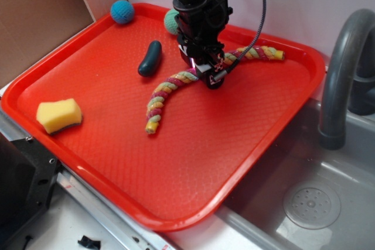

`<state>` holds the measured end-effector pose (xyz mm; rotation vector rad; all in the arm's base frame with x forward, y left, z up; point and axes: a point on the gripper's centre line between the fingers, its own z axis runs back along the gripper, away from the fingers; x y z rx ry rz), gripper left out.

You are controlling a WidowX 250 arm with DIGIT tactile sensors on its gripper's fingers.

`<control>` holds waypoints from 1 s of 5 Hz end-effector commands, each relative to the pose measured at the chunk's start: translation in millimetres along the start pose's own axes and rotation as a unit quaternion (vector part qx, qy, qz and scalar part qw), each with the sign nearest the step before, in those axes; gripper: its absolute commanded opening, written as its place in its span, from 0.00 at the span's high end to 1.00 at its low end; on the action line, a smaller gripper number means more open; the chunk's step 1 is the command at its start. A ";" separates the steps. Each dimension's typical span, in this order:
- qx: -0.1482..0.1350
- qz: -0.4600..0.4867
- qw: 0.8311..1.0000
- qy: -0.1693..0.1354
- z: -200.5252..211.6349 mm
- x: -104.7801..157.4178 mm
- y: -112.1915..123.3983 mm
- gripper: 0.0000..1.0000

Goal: Grab the multicolored rope.

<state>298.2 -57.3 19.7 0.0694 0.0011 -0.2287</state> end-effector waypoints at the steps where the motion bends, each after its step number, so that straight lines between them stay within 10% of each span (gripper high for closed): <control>1: 0.029 0.085 0.996 0.008 75.8 -11.9 5.7 1.00; 3: -0.030 0.095 0.995 -0.029 168.2 -68.8 -2.5 1.00; 5: -0.009 0.070 0.995 -0.073 202.4 -113.4 -9.4 1.00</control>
